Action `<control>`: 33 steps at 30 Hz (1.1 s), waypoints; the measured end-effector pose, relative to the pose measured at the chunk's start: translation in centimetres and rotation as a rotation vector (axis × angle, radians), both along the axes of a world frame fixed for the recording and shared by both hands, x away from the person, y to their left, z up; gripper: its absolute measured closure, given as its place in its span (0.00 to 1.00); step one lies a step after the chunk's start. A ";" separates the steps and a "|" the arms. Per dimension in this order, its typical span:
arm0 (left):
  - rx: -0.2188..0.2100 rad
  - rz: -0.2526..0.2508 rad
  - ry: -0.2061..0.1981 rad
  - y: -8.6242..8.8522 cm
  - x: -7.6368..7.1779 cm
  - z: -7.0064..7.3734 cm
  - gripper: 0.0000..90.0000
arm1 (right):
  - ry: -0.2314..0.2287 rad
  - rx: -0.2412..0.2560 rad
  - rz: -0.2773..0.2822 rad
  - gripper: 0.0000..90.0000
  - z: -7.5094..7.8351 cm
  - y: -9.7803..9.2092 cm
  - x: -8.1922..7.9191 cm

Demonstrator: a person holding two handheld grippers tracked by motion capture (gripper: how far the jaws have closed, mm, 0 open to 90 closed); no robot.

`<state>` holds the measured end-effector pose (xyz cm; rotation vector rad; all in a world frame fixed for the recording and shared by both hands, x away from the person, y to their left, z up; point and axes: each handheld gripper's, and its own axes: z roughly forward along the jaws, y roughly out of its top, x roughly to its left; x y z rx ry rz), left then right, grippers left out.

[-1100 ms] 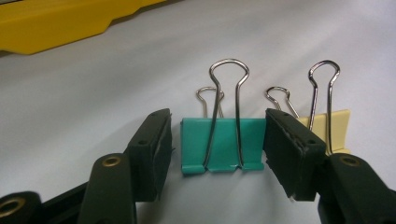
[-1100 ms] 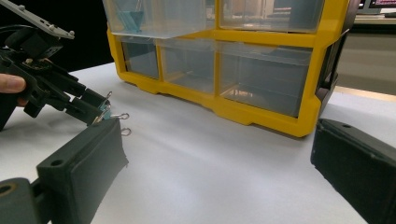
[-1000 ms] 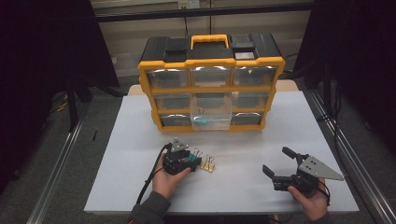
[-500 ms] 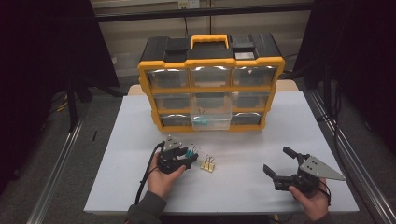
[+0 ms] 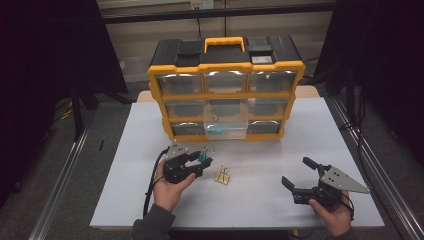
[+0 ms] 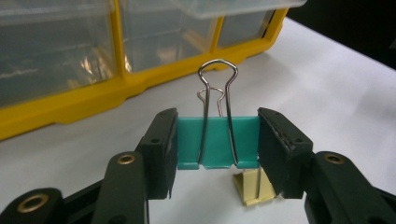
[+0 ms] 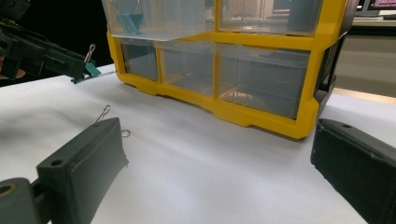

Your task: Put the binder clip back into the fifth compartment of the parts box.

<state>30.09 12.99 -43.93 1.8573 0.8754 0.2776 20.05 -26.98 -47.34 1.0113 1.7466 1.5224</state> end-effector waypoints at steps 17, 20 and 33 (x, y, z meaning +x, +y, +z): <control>-0.061 -0.048 -0.038 -0.1 -0.7 2.4 0.56 | 0.001 0.000 0.000 0.02 0.0 0.0 0.0; -0.073 -0.055 -0.041 -0.2 -0.8 2.8 0.56 | 0.002 -0.003 0.003 0.02 0.0 0.1 0.0; -0.117 -0.105 -0.049 -0.1 -1.0 4.9 0.56 | 0.002 0.000 0.002 0.02 0.0 0.1 0.0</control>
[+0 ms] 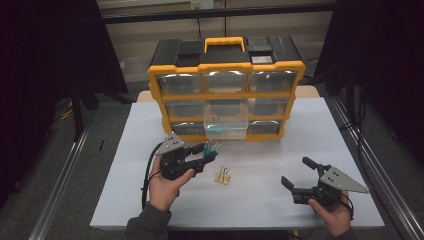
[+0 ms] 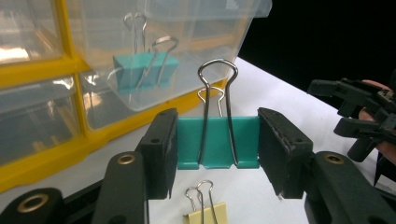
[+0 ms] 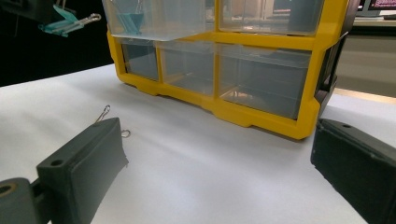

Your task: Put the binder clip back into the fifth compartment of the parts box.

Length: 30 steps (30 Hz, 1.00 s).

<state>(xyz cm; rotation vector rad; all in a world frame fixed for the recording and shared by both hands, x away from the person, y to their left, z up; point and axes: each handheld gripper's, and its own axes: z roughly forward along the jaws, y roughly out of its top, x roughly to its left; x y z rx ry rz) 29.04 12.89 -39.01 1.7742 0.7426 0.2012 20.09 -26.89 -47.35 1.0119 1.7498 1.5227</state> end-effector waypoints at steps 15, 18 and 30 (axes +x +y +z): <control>-0.035 -0.038 -0.038 -0.3 0.3 4.0 0.56 | 0.000 0.001 0.000 0.02 0.0 0.1 0.0; -0.037 -0.037 -0.046 -0.5 0.5 4.9 0.56 | 0.001 0.002 0.001 0.02 0.0 0.1 0.0; -0.041 -0.025 -0.068 -1.6 2.5 7.4 0.56 | -0.003 0.004 -0.003 0.02 0.0 0.1 0.1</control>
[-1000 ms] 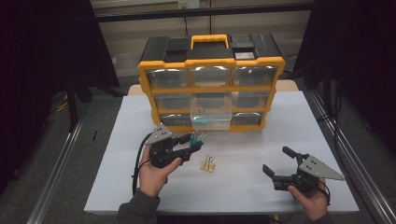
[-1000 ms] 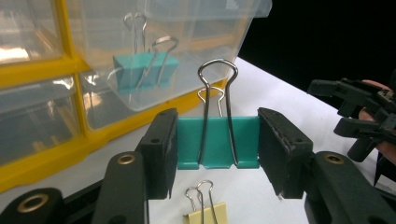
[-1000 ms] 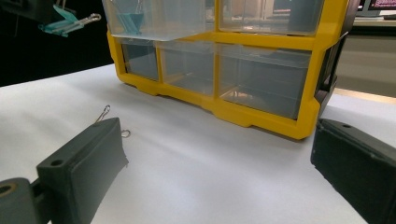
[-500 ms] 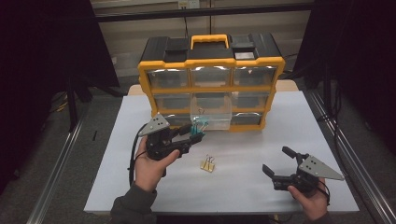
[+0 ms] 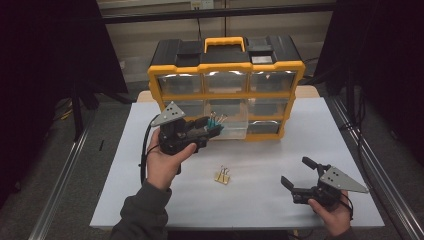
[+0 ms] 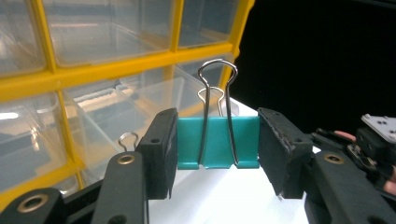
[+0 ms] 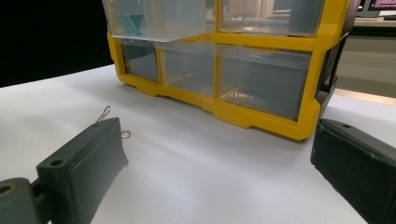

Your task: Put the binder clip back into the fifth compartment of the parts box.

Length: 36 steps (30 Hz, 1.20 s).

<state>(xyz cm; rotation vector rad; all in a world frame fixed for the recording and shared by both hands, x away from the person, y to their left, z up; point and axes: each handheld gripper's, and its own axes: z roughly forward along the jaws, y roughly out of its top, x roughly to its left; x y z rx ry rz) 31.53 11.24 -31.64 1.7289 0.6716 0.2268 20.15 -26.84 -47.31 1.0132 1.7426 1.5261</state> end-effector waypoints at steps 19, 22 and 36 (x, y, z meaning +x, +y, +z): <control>0.039 0.100 -0.017 -2.2 3.8 -0.6 0.56 | 0.003 -0.004 0.006 0.02 0.0 -0.1 0.0; 0.052 0.104 -0.012 -2.5 4.1 -1.0 0.56 | -0.001 -0.004 0.008 0.02 0.0 -0.1 0.0; 0.063 0.105 -0.021 -2.9 4.3 -1.5 0.31 | 0.003 0.000 0.003 0.02 0.0 -0.1 0.0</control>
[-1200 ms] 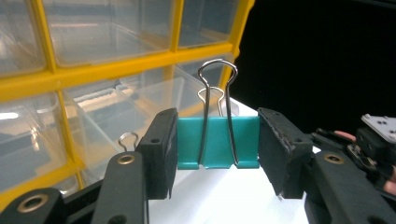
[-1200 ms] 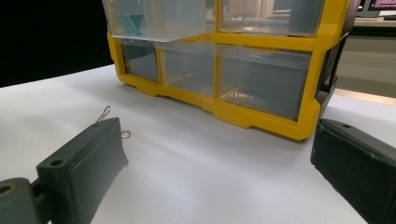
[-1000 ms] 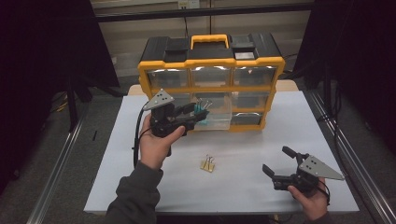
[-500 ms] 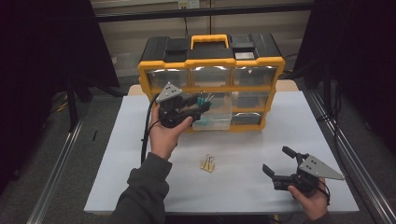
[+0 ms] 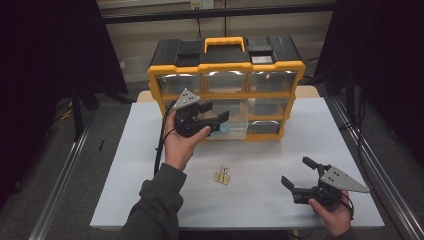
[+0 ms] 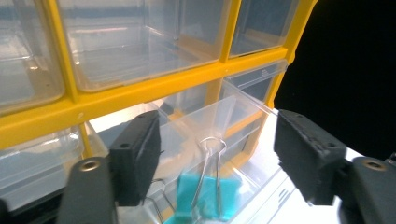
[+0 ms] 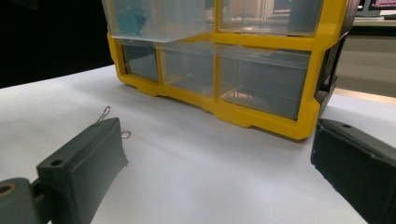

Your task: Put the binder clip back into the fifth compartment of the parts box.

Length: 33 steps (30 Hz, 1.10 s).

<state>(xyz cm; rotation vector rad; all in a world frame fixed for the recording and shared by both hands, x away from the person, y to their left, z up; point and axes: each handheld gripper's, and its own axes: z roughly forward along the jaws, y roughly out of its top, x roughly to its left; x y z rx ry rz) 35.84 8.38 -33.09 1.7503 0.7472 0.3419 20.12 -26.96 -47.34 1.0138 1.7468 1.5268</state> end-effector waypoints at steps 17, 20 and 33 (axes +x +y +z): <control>0.035 0.021 -0.033 2.4 -2.1 -0.5 0.10 | 0.001 -0.002 0.003 0.02 0.0 0.0 0.0; 0.039 0.025 -0.028 2.8 -2.6 -1.1 0.09 | 0.005 -0.003 0.007 0.02 0.0 0.0 0.0; 0.060 0.021 0.034 3.5 -3.8 -4.8 0.07 | 0.004 -0.001 0.007 0.02 -0.1 0.1 0.1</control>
